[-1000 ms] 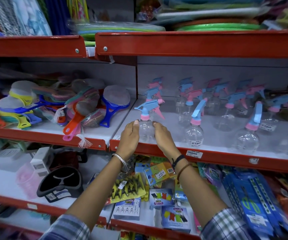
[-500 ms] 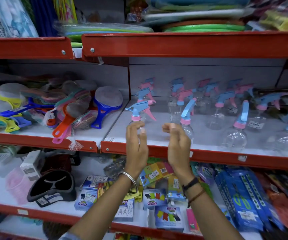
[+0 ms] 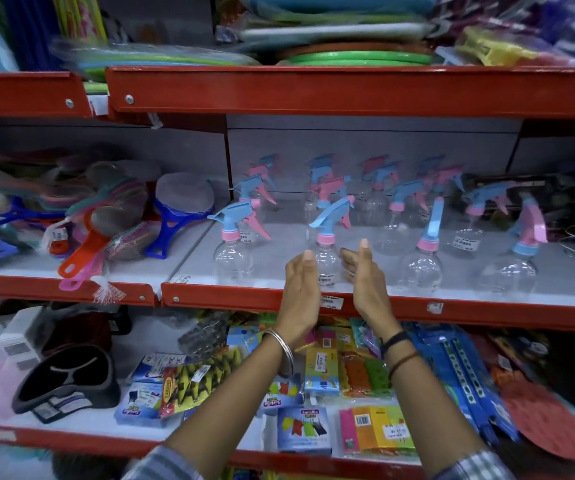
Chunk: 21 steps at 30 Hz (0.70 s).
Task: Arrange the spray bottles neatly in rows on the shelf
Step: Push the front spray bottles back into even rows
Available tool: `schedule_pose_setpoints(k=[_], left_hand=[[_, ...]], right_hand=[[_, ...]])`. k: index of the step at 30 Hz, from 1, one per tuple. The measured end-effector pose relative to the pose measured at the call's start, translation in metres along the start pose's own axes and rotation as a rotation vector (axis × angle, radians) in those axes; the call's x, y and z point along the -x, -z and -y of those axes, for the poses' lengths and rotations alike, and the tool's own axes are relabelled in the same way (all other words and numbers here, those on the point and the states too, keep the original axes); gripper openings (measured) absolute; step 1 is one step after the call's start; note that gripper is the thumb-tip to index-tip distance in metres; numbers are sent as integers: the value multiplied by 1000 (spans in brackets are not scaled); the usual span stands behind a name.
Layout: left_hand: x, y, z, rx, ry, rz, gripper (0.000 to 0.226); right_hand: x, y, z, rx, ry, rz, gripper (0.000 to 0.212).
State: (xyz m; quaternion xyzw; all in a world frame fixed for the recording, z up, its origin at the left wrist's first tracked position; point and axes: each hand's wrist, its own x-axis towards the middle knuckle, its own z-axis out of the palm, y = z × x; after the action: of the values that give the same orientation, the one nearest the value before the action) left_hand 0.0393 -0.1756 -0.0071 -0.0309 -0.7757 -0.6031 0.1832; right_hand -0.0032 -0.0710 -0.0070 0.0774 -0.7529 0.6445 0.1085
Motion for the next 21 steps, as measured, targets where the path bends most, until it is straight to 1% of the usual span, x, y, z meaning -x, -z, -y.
schedule_pose_setpoints(k=[1, 5, 8, 11, 15, 21], left_hand=[[-3, 1, 1, 5, 29, -2, 67], [-11, 5, 0, 24, 88, -37, 87], [-13, 2, -1, 20, 96, -58, 93], [-13, 0, -1, 23, 95, -54, 91], [-15, -3, -2, 4, 96, -46, 90], [-18, -3, -2, 8, 89, -48, 88]], right_hand=[[2, 1, -1, -9, 1, -25, 74], [7, 4, 0, -32, -3, -94, 67], [3, 7, 2, -6, -30, -49, 74], [2, 4, 2, 54, -9, 18, 77], [5, 4, -2, 29, 27, -13, 67], [9, 6, -2, 62, 56, -17, 66]])
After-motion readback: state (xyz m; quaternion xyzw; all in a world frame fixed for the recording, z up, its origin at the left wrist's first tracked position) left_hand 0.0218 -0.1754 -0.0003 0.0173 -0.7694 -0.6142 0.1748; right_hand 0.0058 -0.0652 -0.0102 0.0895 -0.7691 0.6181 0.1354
